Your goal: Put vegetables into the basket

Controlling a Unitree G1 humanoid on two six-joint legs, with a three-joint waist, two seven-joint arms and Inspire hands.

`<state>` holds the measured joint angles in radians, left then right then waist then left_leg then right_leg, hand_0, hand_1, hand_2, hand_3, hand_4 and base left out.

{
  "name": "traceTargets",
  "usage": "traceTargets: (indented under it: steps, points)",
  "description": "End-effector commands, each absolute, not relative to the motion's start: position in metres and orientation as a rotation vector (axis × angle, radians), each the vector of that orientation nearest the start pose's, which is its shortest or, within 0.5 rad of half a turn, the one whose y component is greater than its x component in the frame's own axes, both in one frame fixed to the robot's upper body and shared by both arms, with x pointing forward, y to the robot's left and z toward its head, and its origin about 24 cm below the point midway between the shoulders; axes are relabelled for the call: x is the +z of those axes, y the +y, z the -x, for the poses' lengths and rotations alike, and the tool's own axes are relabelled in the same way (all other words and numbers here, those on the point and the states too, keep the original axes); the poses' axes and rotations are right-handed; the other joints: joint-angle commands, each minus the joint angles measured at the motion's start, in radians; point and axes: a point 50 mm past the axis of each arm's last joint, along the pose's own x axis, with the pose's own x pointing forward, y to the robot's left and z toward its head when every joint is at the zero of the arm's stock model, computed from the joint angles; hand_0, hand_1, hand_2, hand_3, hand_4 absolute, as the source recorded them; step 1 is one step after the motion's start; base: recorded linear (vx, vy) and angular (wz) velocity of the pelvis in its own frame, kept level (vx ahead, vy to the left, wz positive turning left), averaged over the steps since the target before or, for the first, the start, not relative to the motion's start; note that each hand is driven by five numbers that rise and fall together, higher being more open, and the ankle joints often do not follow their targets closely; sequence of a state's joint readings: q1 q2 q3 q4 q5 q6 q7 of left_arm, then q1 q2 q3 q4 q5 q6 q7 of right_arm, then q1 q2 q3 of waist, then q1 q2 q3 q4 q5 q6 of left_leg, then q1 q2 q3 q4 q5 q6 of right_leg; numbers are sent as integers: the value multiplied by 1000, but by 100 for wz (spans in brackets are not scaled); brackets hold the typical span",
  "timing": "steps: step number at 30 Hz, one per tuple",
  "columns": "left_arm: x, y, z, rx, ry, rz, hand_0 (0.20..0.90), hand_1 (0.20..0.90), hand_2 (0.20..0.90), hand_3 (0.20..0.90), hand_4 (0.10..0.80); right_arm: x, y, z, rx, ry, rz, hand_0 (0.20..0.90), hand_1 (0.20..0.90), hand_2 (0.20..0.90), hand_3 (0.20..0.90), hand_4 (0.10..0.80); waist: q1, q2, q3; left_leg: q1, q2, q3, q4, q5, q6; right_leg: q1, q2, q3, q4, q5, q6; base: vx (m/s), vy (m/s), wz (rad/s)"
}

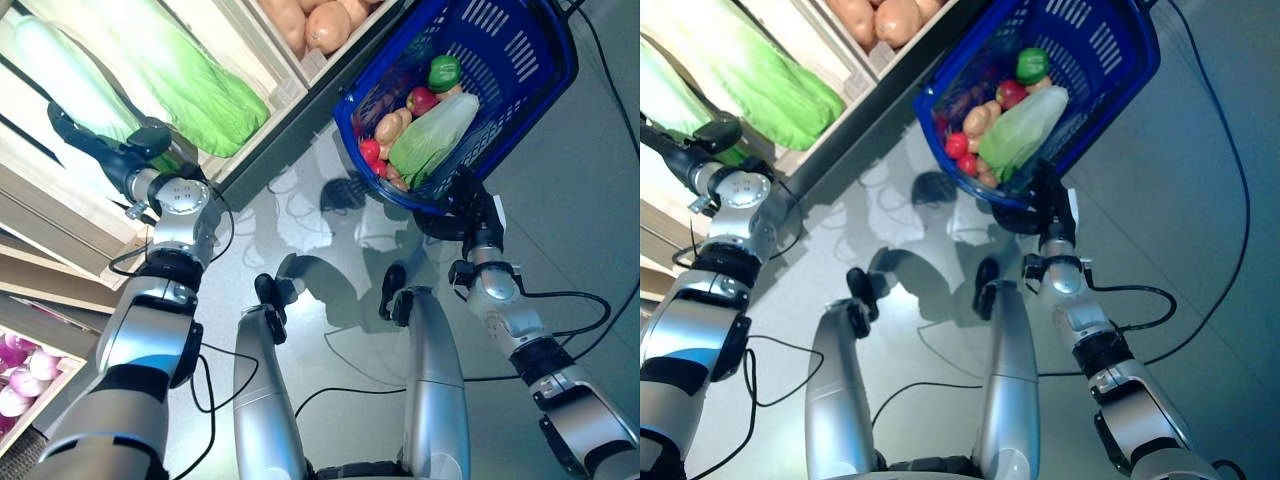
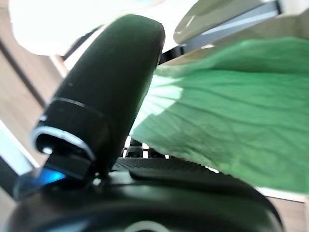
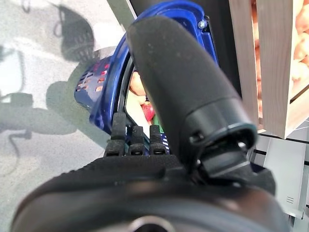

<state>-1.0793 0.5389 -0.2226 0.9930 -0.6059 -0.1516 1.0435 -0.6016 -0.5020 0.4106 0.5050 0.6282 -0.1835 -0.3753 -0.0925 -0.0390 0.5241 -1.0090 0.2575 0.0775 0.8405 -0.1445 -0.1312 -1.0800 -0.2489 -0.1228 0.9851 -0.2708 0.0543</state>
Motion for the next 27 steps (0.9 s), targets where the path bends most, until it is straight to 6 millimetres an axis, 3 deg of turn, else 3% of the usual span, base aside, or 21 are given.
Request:
traceTargets:
  steps: [1, 14, 15, 16, 27]
  points:
    - [244, 282, -379, 1157, -319, 117, 900, 900, 900, 900, 800, 131, -180, -355, -133, -238, -48, 900, 900, 900, 900, 800, 3, -19, -4, -17, -25, 5, 80, -112, 34, 11, -32, 16, -30, 39, 27, 0, 0, 0]
    - [244, 295, -382, 1130, -208, -8, 900, 900, 900, 900, 800, 145, -191, -357, -151, -275, -90, 900, 900, 900, 900, 800, 7, -35, -4, -87, -27, -3, 83, -98, 39, -54, -35, -1, -15, 48, 25, -9, 2, -5]
    - [244, 295, -382, 1127, -210, -7, 667, 667, 667, 667, 645, 145, -191, -357, -151, -276, -90, 900, 900, 900, 900, 800, 7, -35, -4, -86, -26, -3, 83, -97, 39, -53, -35, -1, -15, 48, 25, -10, -4, -5]
    - [245, 295, -382, 1117, -224, -12, 300, 300, 300, 300, 400, 145, -191, -357, -151, -279, -91, 900, 900, 900, 900, 800, 7, -35, -4, -83, -25, -2, 84, -98, 40, -49, -36, -2, -15, 47, 25, 0, 0, 0]
    - [238, 307, -374, 1106, -276, 15, 300, 300, 300, 300, 400, 139, -190, -350, -143, -300, -102, 900, 900, 900, 900, 800, 6, -13, -4, 65, -12, 23, 37, -95, 21, 92, -28, 5, -56, 32, 26, 3, -2, 2]
